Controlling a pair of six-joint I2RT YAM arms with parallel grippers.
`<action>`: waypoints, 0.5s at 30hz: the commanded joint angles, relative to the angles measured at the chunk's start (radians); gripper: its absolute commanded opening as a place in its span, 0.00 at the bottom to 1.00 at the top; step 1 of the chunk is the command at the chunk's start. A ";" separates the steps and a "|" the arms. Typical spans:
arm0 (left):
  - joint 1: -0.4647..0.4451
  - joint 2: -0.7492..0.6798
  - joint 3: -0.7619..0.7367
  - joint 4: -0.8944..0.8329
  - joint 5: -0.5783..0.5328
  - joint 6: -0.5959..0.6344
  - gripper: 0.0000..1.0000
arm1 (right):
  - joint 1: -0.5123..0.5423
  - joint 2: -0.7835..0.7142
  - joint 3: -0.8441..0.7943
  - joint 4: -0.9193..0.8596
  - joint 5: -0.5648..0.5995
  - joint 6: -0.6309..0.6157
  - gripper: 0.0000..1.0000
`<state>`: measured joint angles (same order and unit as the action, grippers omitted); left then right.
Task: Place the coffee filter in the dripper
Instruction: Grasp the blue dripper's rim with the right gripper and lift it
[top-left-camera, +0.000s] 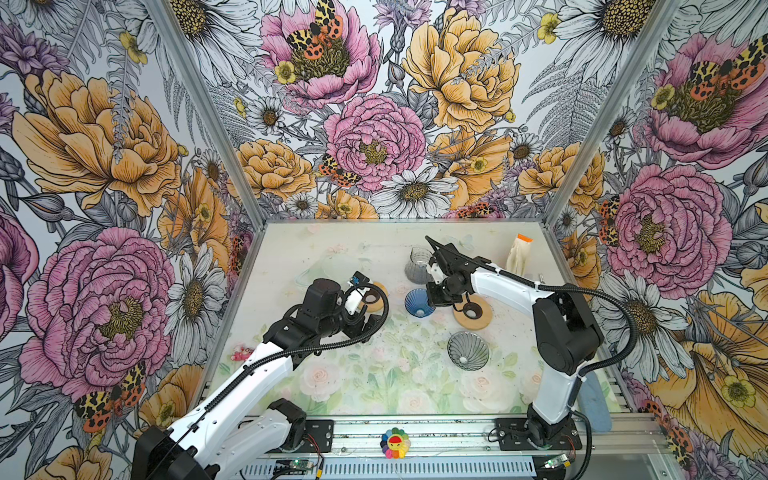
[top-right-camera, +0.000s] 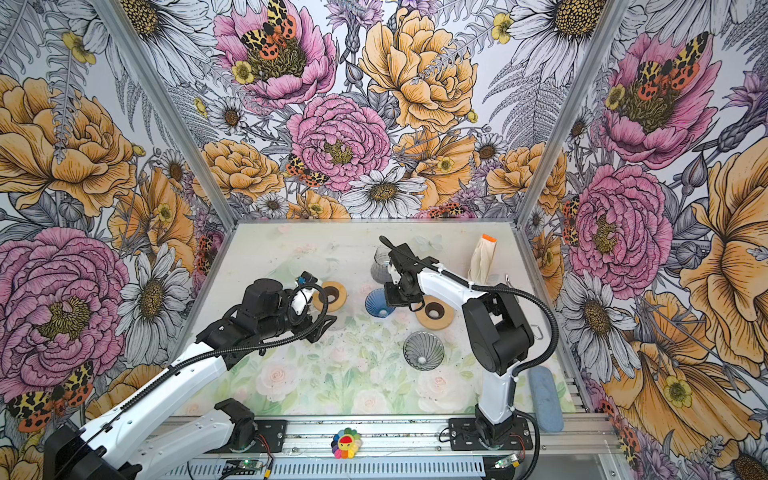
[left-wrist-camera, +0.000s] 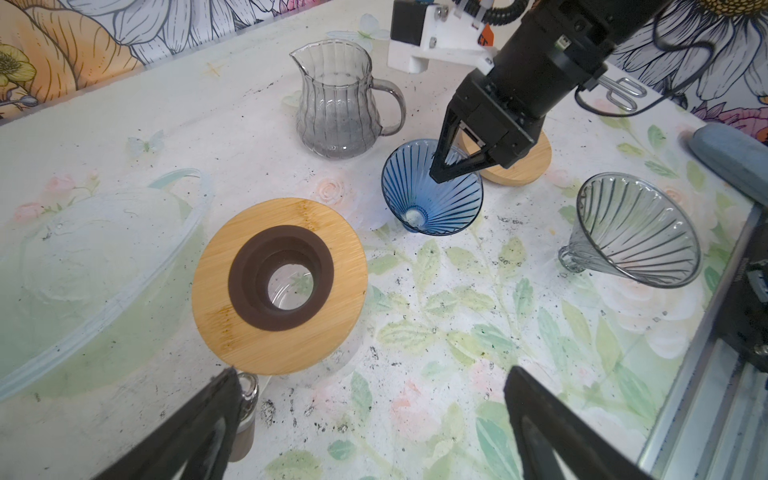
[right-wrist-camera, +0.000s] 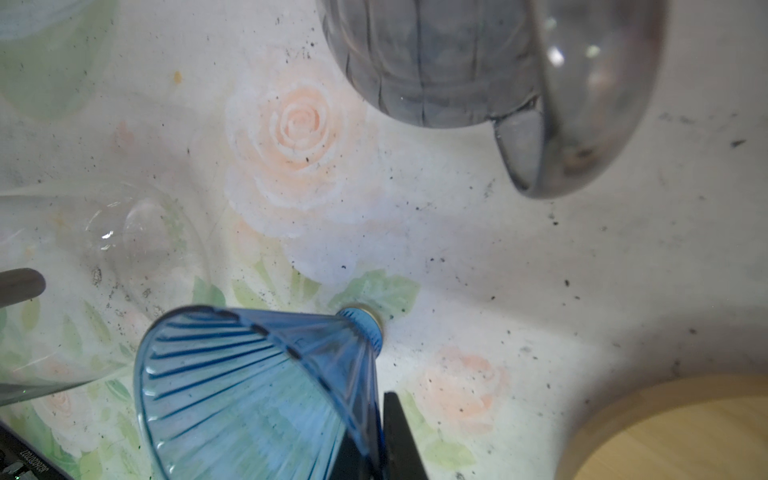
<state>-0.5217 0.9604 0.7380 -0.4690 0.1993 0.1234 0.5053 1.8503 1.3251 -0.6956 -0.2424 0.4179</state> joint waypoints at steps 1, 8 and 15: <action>-0.011 -0.007 0.008 0.025 -0.027 0.004 0.99 | 0.009 -0.050 -0.001 0.017 0.000 0.002 0.08; -0.024 -0.035 0.022 0.025 -0.056 0.004 0.99 | 0.010 -0.118 -0.016 0.018 -0.004 -0.009 0.04; -0.026 -0.067 0.045 0.015 -0.075 -0.001 0.99 | 0.015 -0.185 -0.021 0.015 -0.028 -0.027 0.02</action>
<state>-0.5396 0.9150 0.7410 -0.4683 0.1501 0.1230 0.5121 1.7199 1.3109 -0.6987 -0.2470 0.4091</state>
